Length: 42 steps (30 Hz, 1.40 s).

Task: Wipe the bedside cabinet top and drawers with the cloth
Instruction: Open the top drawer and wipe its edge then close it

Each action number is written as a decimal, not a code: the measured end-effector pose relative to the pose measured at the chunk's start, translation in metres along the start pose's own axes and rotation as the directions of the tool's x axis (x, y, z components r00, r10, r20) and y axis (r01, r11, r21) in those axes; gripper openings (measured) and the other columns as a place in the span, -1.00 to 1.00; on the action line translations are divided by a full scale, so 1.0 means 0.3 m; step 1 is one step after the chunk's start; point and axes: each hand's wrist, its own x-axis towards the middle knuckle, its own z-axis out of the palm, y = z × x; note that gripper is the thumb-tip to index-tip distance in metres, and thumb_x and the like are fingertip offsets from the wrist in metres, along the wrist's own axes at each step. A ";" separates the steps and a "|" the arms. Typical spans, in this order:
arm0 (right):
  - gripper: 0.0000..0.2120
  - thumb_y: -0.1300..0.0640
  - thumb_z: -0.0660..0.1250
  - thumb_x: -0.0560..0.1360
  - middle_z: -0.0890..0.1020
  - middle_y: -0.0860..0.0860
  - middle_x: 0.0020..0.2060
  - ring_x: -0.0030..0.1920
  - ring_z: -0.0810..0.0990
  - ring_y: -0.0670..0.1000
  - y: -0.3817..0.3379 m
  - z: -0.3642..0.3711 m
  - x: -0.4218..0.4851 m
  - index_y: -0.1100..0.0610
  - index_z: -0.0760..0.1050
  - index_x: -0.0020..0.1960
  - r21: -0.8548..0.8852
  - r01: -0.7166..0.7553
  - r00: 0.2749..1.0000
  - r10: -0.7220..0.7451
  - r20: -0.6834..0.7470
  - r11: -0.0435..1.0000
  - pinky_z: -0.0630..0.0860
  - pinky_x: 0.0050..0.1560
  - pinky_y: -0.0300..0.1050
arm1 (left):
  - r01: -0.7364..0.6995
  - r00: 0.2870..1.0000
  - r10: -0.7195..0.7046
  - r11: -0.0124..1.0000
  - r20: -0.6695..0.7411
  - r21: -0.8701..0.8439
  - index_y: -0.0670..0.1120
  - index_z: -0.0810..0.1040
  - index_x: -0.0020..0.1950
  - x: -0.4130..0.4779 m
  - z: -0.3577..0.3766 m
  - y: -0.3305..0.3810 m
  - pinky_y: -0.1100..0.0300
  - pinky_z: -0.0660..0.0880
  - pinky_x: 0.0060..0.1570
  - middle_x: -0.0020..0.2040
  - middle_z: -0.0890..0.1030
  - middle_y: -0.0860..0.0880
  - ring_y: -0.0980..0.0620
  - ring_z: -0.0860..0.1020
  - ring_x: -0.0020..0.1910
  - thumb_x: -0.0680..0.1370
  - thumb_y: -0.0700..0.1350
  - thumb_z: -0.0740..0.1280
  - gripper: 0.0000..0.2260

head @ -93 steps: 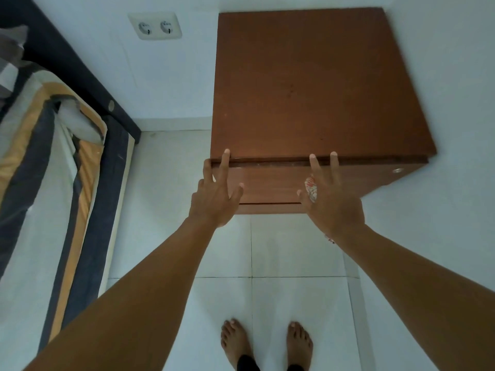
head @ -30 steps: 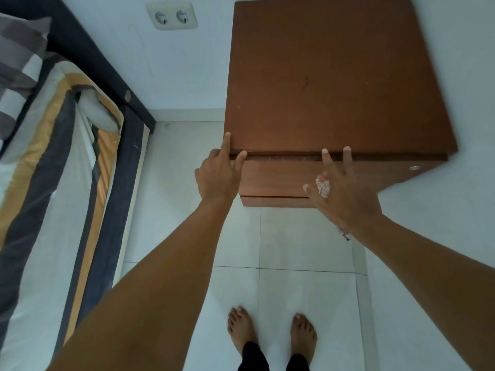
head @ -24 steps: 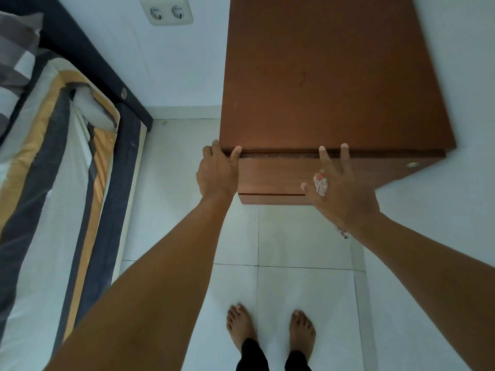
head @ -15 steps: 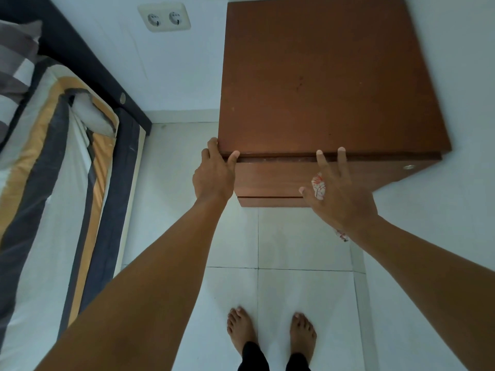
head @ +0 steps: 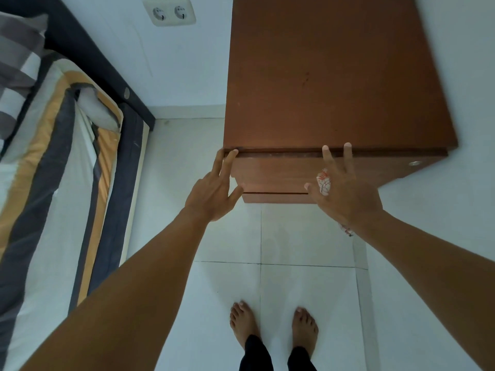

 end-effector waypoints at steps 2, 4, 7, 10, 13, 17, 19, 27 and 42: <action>-0.14 -0.41 0.17 0.54 -0.04 0.17 0.66 0.31 0.55 0.35 0.001 0.000 0.001 -0.08 -0.06 0.67 0.008 -0.002 1.000 0.001 0.005 1.000 0.63 -0.03 0.15 | -0.024 0.999 0.022 0.999 0.045 0.046 0.10 -0.21 0.64 -0.008 -0.005 -0.008 -0.09 0.65 -0.18 0.66 -0.11 -0.06 -0.18 0.65 -0.16 0.63 0.23 0.17 -0.26; -0.14 -0.42 0.17 0.53 -0.04 0.15 0.66 0.31 0.54 0.36 0.004 0.002 0.003 -0.09 -0.07 0.67 0.007 -0.008 1.000 0.007 0.009 1.000 0.63 -0.01 0.16 | -0.035 0.996 0.026 0.994 0.087 0.100 0.12 -0.28 0.64 -0.006 -0.019 -0.014 -0.08 0.64 -0.19 0.66 -0.14 -0.09 -0.18 0.63 -0.21 0.63 0.25 0.12 -0.26; -0.14 -0.44 0.15 0.53 -0.05 0.14 0.66 0.28 0.56 0.37 0.006 0.005 0.003 -0.10 -0.09 0.66 0.004 -0.011 1.000 0.011 0.017 1.000 0.63 -0.05 0.16 | -0.041 0.993 0.021 0.983 0.114 0.176 0.13 -0.28 0.63 0.007 -0.037 -0.020 -0.09 0.62 -0.14 0.65 -0.13 -0.12 -0.21 0.63 -0.12 0.63 0.29 0.05 -0.28; -0.13 -0.44 0.15 0.53 -0.04 0.16 0.66 0.26 0.58 0.36 0.005 0.001 0.003 -0.09 -0.08 0.67 -0.013 -0.005 1.000 0.005 0.016 1.000 0.64 -0.07 0.13 | -0.039 0.991 0.010 0.976 0.136 0.213 0.15 -0.25 0.64 0.020 -0.049 -0.020 -0.11 0.59 -0.09 0.65 -0.13 -0.11 -0.22 0.62 0.00 0.62 0.31 0.00 -0.32; -0.14 -0.42 0.17 0.54 -0.02 0.19 0.65 0.32 0.55 0.35 0.002 -0.009 0.001 -0.06 -0.06 0.67 -0.012 0.004 1.000 -0.003 0.011 1.000 0.63 -0.06 0.12 | -0.025 0.992 -0.005 0.973 0.129 0.231 0.16 -0.21 0.64 0.025 -0.069 -0.011 -0.09 0.56 -0.03 0.65 -0.11 -0.08 -0.21 0.58 0.11 0.62 0.33 -0.06 -0.34; -0.14 -0.41 0.18 0.54 -0.06 0.17 0.66 0.28 0.57 0.36 -0.003 -0.016 0.003 -0.08 -0.09 0.67 0.006 -0.006 0.999 0.006 0.038 1.000 0.62 -0.05 0.12 | -0.011 0.993 -0.004 0.992 0.122 0.123 0.21 -0.26 0.63 0.010 -0.062 -0.012 -0.11 0.57 0.00 0.66 -0.15 -0.04 -0.23 0.54 0.21 0.61 0.34 -0.04 -0.34; -0.13 -0.42 0.17 0.53 -0.05 0.17 0.66 0.30 0.56 0.36 -0.002 -0.015 0.004 -0.08 -0.09 0.67 -0.004 -0.001 0.999 0.001 0.034 1.000 0.62 -0.04 0.12 | -0.002 0.995 -0.002 0.999 0.098 0.042 0.21 -0.27 0.62 -0.002 -0.040 -0.008 -0.11 0.60 -0.04 0.66 -0.14 -0.03 -0.23 0.57 0.19 0.60 0.34 -0.01 -0.31; -0.12 -0.42 0.18 0.52 -0.02 0.19 0.65 0.25 0.59 0.36 0.007 0.002 0.007 -0.07 -0.07 0.67 -0.031 0.011 1.000 -0.010 0.021 0.999 0.64 -0.13 0.08 | 0.017 1.000 -0.016 1.000 0.025 -0.017 0.16 -0.30 0.63 0.008 -0.029 0.010 -0.08 0.62 -0.14 0.66 -0.02 -0.07 -0.20 0.60 0.14 0.59 0.35 0.06 -0.23; -0.14 -0.39 0.19 0.55 -0.06 0.18 0.66 0.34 0.52 0.38 -0.009 -0.033 0.008 -0.08 -0.09 0.67 -0.008 -0.014 0.998 0.014 0.065 1.000 0.61 0.03 0.16 | 0.161 0.984 -0.160 0.987 0.084 0.000 0.22 -0.33 0.61 0.067 -0.055 0.062 -0.25 0.53 0.11 0.63 0.05 -0.13 -0.25 0.53 0.27 0.56 0.42 0.01 -0.24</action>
